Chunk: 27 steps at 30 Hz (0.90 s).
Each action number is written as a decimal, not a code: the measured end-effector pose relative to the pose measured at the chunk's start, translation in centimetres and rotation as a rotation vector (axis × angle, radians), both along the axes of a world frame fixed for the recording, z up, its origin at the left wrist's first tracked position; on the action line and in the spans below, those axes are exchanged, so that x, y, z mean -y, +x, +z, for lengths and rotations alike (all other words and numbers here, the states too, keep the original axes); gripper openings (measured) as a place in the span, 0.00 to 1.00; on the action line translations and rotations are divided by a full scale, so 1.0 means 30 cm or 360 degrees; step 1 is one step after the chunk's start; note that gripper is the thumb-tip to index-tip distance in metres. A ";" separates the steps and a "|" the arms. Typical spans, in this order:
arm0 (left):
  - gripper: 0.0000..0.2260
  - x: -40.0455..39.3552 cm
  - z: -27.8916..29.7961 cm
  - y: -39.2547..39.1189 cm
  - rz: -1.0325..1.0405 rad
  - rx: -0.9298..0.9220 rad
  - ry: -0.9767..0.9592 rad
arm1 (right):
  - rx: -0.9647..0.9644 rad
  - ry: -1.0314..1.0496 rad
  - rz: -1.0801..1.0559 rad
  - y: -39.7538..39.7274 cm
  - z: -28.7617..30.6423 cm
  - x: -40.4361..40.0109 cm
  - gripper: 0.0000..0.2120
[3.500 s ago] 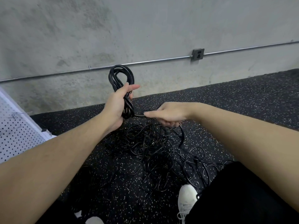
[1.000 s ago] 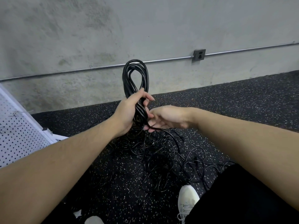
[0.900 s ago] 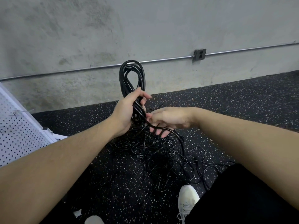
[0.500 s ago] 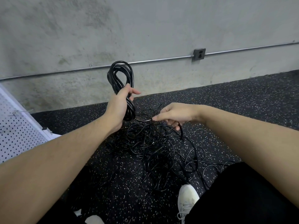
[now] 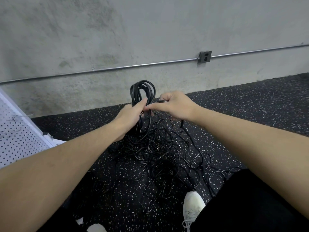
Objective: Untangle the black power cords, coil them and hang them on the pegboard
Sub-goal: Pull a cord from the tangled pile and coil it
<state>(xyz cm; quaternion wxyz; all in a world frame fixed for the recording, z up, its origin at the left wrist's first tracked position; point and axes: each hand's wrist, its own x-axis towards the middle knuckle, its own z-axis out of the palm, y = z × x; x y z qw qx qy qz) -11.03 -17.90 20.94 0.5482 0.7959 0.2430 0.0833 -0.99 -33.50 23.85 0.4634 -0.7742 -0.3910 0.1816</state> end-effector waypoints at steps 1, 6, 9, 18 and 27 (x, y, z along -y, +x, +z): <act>0.24 0.005 0.004 0.000 -0.0046 -0.0018 0.0045 | -0.0026 -0.0025 -0.0009 0.001 0.001 -0.001 0.20; 0.17 0.032 0.022 0.002 -0.0286 0.0035 0.0160 | -0.0316 -0.0012 -0.0035 0.008 0.000 -0.005 0.18; 0.10 0.039 0.005 0.014 -0.0405 -0.0089 0.0370 | -0.0380 -0.0034 -0.0003 0.007 0.004 -0.013 0.20; 0.10 0.020 -0.033 -0.012 -0.0262 -0.0142 0.0184 | 0.0083 0.0054 0.0046 0.039 -0.006 0.041 0.05; 0.12 -0.005 -0.023 -0.014 -0.0268 -0.0042 0.0037 | 0.0236 0.0122 -0.0103 0.084 0.000 0.040 0.10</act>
